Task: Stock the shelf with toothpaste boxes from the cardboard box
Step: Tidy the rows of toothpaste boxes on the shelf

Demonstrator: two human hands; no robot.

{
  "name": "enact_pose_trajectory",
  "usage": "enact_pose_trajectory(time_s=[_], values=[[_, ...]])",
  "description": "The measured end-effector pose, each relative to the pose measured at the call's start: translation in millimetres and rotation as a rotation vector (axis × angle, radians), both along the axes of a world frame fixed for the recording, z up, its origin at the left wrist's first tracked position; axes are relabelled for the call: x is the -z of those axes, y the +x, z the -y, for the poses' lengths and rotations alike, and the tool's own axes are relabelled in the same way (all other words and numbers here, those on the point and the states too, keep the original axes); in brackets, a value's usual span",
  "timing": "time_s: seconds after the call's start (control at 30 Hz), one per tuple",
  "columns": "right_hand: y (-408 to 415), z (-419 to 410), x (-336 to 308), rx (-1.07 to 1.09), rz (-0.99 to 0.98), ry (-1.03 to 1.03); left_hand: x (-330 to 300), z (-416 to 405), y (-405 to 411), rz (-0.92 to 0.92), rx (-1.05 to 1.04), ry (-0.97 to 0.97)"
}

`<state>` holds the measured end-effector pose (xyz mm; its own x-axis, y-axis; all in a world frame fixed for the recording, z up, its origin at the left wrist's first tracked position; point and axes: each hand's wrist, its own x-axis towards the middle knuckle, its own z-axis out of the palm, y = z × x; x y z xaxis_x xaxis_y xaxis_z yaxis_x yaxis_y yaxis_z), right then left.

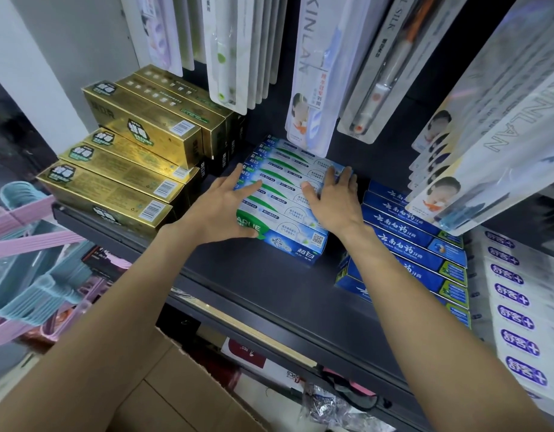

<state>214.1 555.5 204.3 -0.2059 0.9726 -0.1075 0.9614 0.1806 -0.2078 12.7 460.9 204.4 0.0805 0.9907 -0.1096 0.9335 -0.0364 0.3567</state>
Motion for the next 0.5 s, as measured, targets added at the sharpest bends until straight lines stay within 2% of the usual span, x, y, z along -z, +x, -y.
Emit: enact_pose_trajectory(time_s=[0.2,0.27,0.33,0.4,0.5], values=[[-2,5,-4,0.011,-0.005,-0.023,-1,1,2,-0.015,0.002,-0.013],[-2,15,-8,-0.026,0.005,0.052,0,1,2,-0.095,0.023,-0.013],[-2,38,-14,-0.120,-0.009,0.117,0,5,4,-0.258,0.057,0.012],[-2,67,-18,-0.222,-0.027,0.098,1,11,8,-0.374,0.068,0.039],[-2,96,-12,-0.300,0.042,0.015,2,21,17,-0.372,0.034,0.030]])
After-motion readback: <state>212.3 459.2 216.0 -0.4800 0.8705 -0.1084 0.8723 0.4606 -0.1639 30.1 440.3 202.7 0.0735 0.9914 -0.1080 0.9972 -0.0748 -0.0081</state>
